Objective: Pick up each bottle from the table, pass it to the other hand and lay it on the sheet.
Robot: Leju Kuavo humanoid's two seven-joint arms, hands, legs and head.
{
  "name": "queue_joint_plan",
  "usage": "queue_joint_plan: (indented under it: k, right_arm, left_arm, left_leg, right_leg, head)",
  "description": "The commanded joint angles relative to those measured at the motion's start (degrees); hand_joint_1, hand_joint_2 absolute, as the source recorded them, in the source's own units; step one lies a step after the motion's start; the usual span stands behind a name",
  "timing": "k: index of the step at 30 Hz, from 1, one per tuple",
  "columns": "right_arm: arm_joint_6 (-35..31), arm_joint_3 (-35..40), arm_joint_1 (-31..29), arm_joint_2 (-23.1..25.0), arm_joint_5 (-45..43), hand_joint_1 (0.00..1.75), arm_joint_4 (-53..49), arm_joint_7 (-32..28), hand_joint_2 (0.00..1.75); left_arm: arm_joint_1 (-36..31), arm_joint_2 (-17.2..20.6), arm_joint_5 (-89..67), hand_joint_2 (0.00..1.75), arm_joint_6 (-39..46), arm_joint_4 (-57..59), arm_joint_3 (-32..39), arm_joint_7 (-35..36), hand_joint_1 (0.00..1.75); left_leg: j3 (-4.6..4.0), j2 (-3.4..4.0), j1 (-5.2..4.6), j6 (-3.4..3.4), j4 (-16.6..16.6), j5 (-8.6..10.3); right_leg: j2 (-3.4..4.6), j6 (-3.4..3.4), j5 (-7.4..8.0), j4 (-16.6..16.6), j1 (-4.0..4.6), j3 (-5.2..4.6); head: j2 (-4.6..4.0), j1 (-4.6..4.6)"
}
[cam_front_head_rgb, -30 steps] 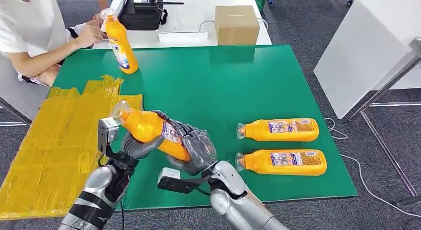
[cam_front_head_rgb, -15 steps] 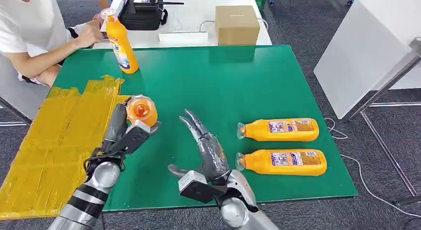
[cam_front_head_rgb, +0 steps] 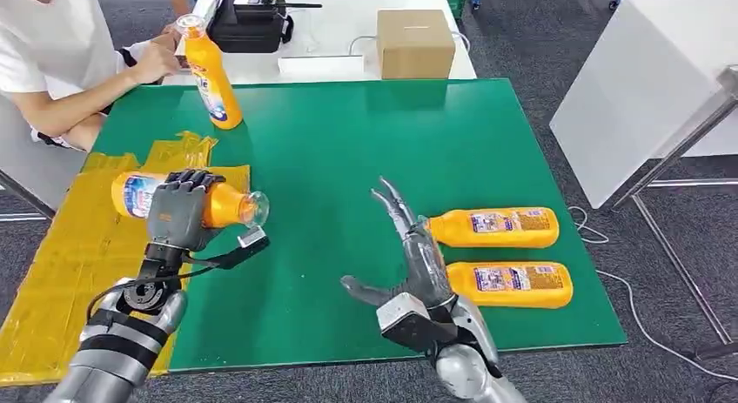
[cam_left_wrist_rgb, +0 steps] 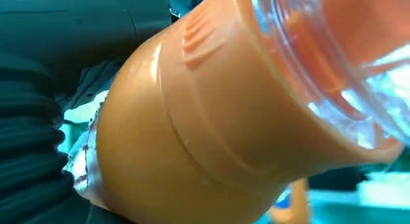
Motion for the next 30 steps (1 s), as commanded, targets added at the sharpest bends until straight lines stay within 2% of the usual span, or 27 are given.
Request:
queue_joint_plan:
  k: [1, 3, 6, 13, 15, 17, 18, 19, 20, 21, 24, 30]
  right_arm:
    - [-1.2, -5.7, 3.0, -2.5, -0.2, 0.00, -2.4, -0.2, 1.75]
    - [-1.3, -6.1, 3.2, -2.5, -0.1, 0.00, -2.5, -0.3, 1.75]
    - [-2.3, -7.1, 3.8, -2.3, 1.3, 0.00, -2.5, 0.1, 1.75]
    - [-2.5, -7.4, 3.9, -2.1, 2.3, 0.00, -2.5, 0.6, 1.75]
    - [-2.5, -7.5, 3.9, -2.0, 2.9, 0.00, -2.3, 0.9, 1.75]
    - [-2.4, -7.3, 3.6, -1.9, 3.4, 0.00, -1.9, 1.1, 1.75]
    - [-2.3, -7.3, 3.4, -1.9, 3.4, 0.00, -1.6, 1.1, 1.75]
    - [-2.3, -7.2, 3.2, -1.9, 3.5, 0.00, -1.5, 1.1, 1.75]
    - [-2.3, -7.1, 3.0, -1.8, 3.6, 0.00, -1.2, 1.2, 1.75]
    - [-2.2, -7.0, 2.9, -1.8, 3.6, 0.00, -1.2, 1.2, 1.75]
    - [-2.2, -6.7, 2.4, -1.8, 3.8, 0.00, -0.8, 1.4, 1.75]
    - [-2.3, -6.7, 2.4, -1.8, 3.8, 0.00, -0.8, 1.4, 1.75]
  left_arm:
    - [-6.6, 5.0, -0.5, 1.75, -2.6, 16.0, -7.3, 5.5, 1.75]
    - [-7.0, 5.0, -0.5, 1.75, -1.8, 17.3, -7.3, 5.3, 1.75]
    - [-8.1, 2.5, 0.6, 1.75, -5.3, 22.6, -3.5, 3.0, 1.75]
    - [-8.7, 1.5, 1.1, 1.75, -7.5, 24.9, -2.2, 2.4, 1.75]
    - [-8.9, 0.3, 3.1, 1.75, -8.5, 26.9, -0.3, -0.1, 1.75]
    - [-9.0, -0.7, 4.5, 1.75, -8.5, 29.0, 0.8, -1.5, 1.75]
    - [-9.0, -1.1, 5.1, 1.75, -8.7, 29.9, 1.1, -2.0, 1.75]
    - [-9.1, -1.4, 5.5, 1.75, -8.8, 30.6, 1.4, -2.3, 1.69]
    - [-9.2, -1.7, 6.1, 1.75, -8.7, 31.4, 1.8, -2.8, 0.63]
    - [-9.3, -1.8, 6.4, 1.75, -8.7, 31.7, 2.0, -2.9, 0.00]
    - [-9.4, -2.6, 8.0, 1.75, -8.0, 33.5, 3.1, -4.0, 0.00]
    - [-9.6, -2.6, 8.0, 1.75, -8.0, 33.6, 3.1, -4.1, 0.00]
  left_leg:
    - [0.15, -0.18, 0.03, -0.06, 0.0, -0.01]
    - [0.25, -0.17, 0.02, -0.08, -0.1, -0.03]
    - [0.22, -0.13, 0.02, -0.06, -0.1, -0.05]
    - [0.21, -0.14, 0.02, -0.06, 0.0, -0.06]
    - [0.10, -0.11, 0.02, -0.05, 0.0, -0.03]
    - [0.34, -0.13, 0.03, -0.09, -0.1, -0.09]
    - [0.11, -0.08, 0.01, -0.04, 0.0, -0.01]
    - [0.29, -0.11, 0.02, -0.08, -0.1, -0.07]
    - [0.27, -0.10, 0.03, -0.08, -0.1, -0.07]
    - [0.45, -0.11, 0.04, -0.12, -0.1, -0.12]
    - [0.15, -0.05, -0.01, -0.04, -0.1, -0.02]
    - [0.16, -0.10, 0.00, -0.03, 0.0, -0.02]
  right_leg:
    - [-0.23, -0.03, -0.07, 0.0, 0.03, 0.19]
    - [-0.20, -0.03, -0.09, -0.1, 0.03, 0.28]
    - [-0.16, -0.01, -0.08, -0.1, 0.02, 0.26]
    - [-0.20, -0.01, -0.11, 0.0, 0.03, 0.26]
    - [-0.14, -0.01, -0.06, 0.0, 0.02, 0.14]
    - [-0.21, -0.03, -0.14, -0.1, 0.04, 0.39]
    - [-0.10, -0.01, -0.04, 0.0, 0.01, 0.15]
    - [-0.17, -0.02, -0.10, -0.1, 0.03, 0.33]
    - [-0.16, -0.02, -0.10, -0.1, 0.04, 0.31]
    - [-0.21, -0.04, -0.16, -0.1, 0.06, 0.50]
    - [-0.07, 0.00, -0.04, 0.0, 0.00, 0.17]
    - [-0.07, -0.01, -0.03, 0.0, 0.00, 0.23]
  head:
    - [0.00, 0.02]
    - [0.00, -0.02]
    - [0.00, -0.02]
    - [0.00, 0.02]
    - [0.00, 0.00]
    - [0.00, 0.02]
    - [0.00, 0.00]
    - [0.00, 0.00]
    - [0.00, 0.02]
    - [0.00, 0.02]
    - [0.00, 0.00]
    - [0.00, 0.00]
